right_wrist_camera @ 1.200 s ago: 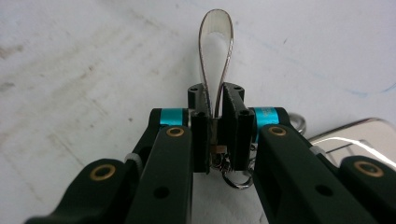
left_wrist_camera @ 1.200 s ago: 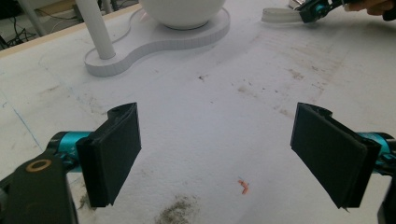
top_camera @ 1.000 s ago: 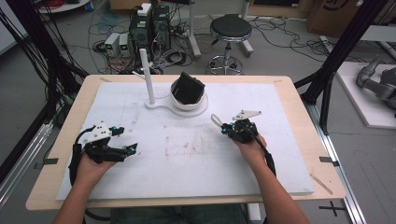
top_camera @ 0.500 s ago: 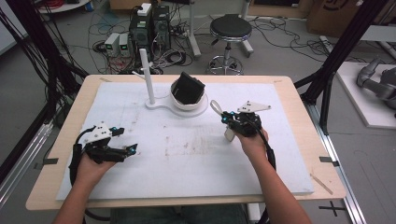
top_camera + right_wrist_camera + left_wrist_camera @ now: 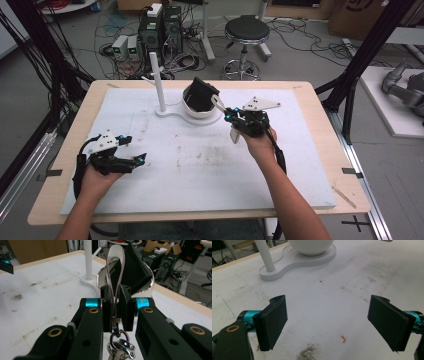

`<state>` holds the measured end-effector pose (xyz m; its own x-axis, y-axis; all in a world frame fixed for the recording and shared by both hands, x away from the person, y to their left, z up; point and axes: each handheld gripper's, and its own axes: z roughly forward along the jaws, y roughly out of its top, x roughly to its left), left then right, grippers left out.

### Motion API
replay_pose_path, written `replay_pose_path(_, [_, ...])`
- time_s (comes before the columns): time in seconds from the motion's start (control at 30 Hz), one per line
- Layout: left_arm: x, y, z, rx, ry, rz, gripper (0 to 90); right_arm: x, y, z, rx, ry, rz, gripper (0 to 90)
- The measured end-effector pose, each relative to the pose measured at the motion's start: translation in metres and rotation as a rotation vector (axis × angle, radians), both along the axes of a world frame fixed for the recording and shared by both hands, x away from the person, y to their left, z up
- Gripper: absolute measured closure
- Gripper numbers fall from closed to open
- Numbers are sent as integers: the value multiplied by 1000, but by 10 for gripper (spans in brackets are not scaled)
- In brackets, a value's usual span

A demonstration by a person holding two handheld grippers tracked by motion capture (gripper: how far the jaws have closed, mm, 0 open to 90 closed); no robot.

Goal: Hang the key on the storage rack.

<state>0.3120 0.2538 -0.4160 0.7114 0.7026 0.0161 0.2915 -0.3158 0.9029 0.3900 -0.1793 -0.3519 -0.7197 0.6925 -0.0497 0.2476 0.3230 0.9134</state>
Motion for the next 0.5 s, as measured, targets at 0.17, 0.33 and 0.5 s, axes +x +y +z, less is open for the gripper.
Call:
replay_pose_path(0.17, [0,0,0,0,0,0,161,2,11,9,-2,-19,13,828])
replay_pose_path(0.33, [0,-1,1,0,-1,-3,161,8,25,19,-4,-36,27,827])
replay_pose_path(0.5, [1,-1,1,4,-5,-7,161,17,40,29,-5,-51,39,828])
